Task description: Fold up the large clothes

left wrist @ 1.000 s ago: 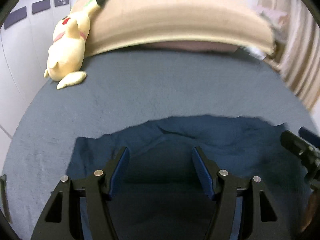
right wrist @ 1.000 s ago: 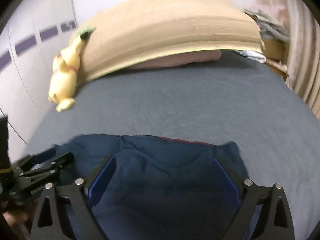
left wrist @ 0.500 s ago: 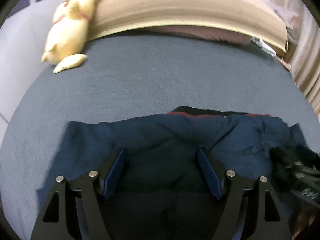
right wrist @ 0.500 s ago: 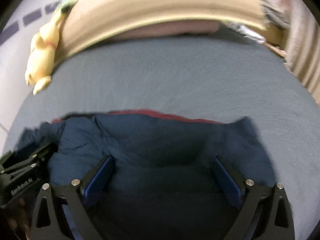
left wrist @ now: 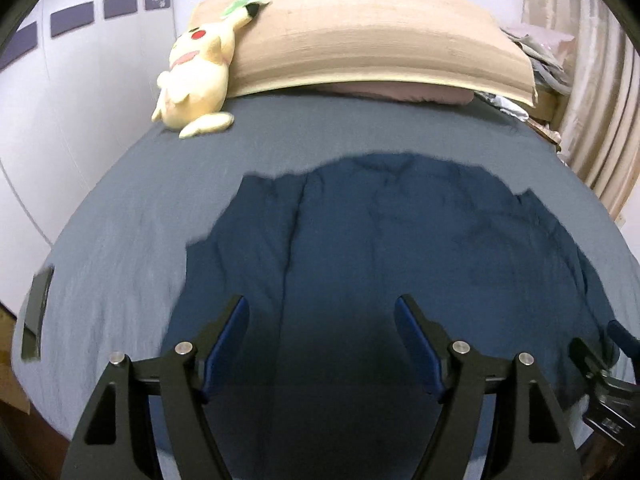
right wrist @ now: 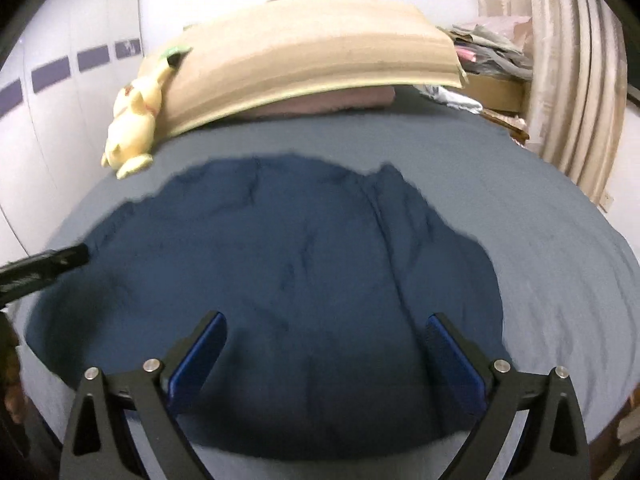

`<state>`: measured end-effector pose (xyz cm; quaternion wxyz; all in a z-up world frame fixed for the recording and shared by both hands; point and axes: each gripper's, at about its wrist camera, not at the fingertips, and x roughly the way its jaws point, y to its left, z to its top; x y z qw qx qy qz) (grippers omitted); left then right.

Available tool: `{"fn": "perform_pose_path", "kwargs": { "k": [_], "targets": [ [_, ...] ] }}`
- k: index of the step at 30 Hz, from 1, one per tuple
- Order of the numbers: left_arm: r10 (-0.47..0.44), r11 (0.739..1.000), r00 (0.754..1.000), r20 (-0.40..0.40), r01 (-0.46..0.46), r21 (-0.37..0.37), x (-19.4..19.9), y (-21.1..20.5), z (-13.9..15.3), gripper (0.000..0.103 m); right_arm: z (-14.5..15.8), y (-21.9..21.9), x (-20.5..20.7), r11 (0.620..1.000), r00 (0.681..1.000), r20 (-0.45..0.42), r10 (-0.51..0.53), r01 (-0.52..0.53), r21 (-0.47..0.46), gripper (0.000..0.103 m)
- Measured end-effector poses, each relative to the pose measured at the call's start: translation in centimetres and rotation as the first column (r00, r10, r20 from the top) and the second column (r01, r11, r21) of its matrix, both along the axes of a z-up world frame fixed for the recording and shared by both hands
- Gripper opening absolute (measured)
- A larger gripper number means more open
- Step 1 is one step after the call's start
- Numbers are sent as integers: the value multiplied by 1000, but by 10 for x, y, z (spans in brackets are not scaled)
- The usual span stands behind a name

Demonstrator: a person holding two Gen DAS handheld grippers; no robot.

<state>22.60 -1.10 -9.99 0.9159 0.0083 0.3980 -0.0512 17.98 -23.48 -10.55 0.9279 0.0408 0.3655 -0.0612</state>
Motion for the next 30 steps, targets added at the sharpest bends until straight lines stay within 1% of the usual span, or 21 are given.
{"fn": "perform_pose_path", "kwargs": {
  "k": [1, 3, 5, 6, 7, 8, 9, 10, 11, 13, 15, 17, 20, 22, 25, 27, 30],
  "targets": [
    [-10, 1000, 1000, -26, 10, 4, -2, 0, -10, 76, -11, -1, 1, 1000, 999, -32, -12, 12, -10, 101],
    [-10, 1000, 998, -57, 12, 24, -2, 0, -30, 76, -19, -4, 4, 1000, 999, -48, -18, 18, -15, 103],
    [-14, 999, 1000, -21, 15, 42, -7, 0, -39, 76, -21, -11, 10, 1000, 998, -67, -23, 22, -6, 103],
    [-13, 999, 1000, -20, 14, 50, -8, 0, -39, 76, -17, -12, 9, 1000, 997, -74, -30, 30, -1, 103],
    [-6, 999, 999, -33, 8, 50, -9, 1, -37, 76, -13, -12, 4, 999, 996, -81, -32, 33, 8, 103],
    [2, 1000, 999, -49, 0, 31, -12, 4, -32, 76, -7, -13, 1, 999, 997, -75, -32, 33, 20, 103],
    [3, 1000, 999, -51, -3, -6, -17, 8, -25, 76, 3, -15, -8, 999, 998, -43, -34, 36, 36, 103],
    [1, 999, 999, -39, -3, -32, -24, 11, -19, 76, 12, -14, -17, 998, 999, -15, -38, 39, 40, 103],
    [5, 998, 1000, -11, -5, -55, -35, 15, -12, 76, 19, -14, -26, 998, 999, 10, -42, 41, 42, 103],
    [11, 998, 1000, 25, -9, -61, -56, 21, -1, 76, 34, -12, -50, 997, 998, 48, -45, 42, 68, 103],
    [12, 996, 999, 48, -8, -85, -80, 28, 8, 76, 43, -10, -71, 995, 996, 75, -43, 35, 95, 103],
    [26, 994, 998, 53, -20, -108, -102, 33, 17, 76, 48, -3, -92, 995, 996, 80, -32, 23, 99, 103],
    [24, 989, 997, 73, -13, -149, -134, 36, 30, 77, 52, 10, -125, 996, 996, 87, -2, -6, 93, 103],
    [7, 991, 994, 110, 8, -133, -151, 33, 40, 77, 55, 17, -145, 995, 994, 109, 6, -16, 96, 103],
    [9, 998, 984, 180, 4, -68, -176, 29, 50, 79, 59, 22, -170, 995, 988, 153, -7, -9, 103, 103],
    [19, 999, 980, 198, -10, -49, -186, 29, 54, 81, 62, 25, -182, 995, 983, 183, -9, -10, 101, 103],
    [32, 999, 976, 215, -24, -41, -189, 29, 54, 83, 66, 29, -190, 997, 977, 214, -9, -8, 80, 103]
  ]
}}
